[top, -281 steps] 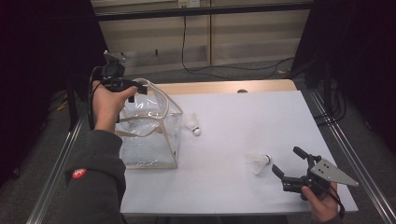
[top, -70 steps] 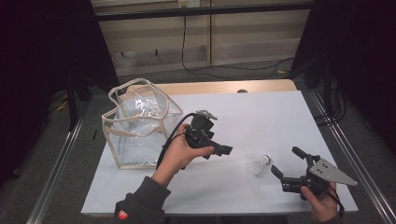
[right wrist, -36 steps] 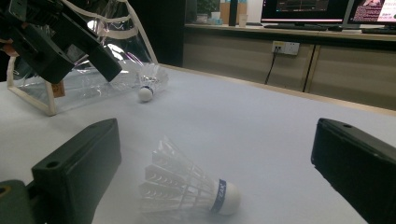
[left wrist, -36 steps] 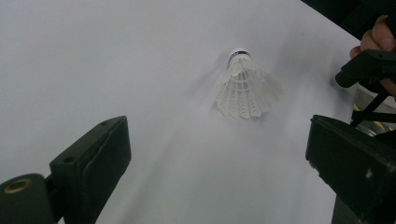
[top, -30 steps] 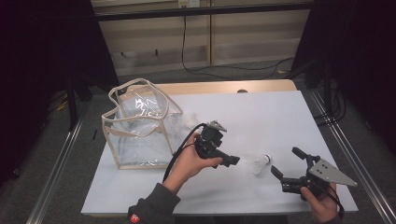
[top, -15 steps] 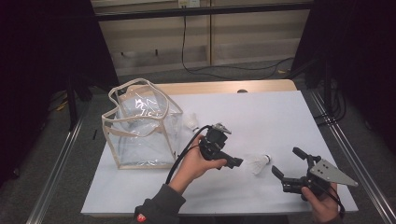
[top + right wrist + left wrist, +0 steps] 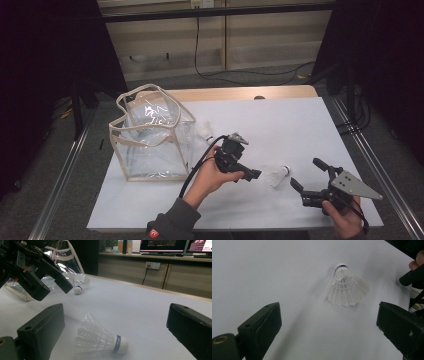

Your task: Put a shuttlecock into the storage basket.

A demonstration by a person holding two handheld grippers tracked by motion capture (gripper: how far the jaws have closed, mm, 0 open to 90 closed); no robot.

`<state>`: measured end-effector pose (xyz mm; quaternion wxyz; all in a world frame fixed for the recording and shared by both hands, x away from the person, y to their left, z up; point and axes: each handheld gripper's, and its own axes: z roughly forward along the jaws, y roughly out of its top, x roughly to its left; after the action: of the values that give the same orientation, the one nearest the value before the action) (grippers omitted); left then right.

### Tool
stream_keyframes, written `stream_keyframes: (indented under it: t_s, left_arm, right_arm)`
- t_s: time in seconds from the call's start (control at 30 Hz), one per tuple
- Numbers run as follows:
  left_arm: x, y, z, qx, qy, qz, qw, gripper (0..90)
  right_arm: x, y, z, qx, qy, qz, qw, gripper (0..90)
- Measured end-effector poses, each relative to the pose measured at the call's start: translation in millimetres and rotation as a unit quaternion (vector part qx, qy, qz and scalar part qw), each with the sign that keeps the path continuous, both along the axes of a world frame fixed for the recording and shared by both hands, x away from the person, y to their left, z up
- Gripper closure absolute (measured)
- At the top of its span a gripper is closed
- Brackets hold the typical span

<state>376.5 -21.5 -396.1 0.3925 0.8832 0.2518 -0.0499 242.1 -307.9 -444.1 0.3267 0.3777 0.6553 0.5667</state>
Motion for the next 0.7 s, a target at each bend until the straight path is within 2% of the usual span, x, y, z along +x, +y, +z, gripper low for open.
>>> stream_keyframes:
  t_s: [0.3, 0.7]
  left_arm:
    - [0.5, -3.0, -1.8, -0.007, -0.004, 0.002, 1.0000, 6.6]
    - [-1.4, -5.8, -4.5, -0.005, -0.011, 0.001, 0.9999, 7.7]
  right_arm:
    - [0.2, -1.1, 0.3, 0.000, -0.001, -0.001, 1.0000, 1.6]
    - [0.5, -0.8, 0.6, -0.001, 0.000, 0.000, 1.0000, 1.6]
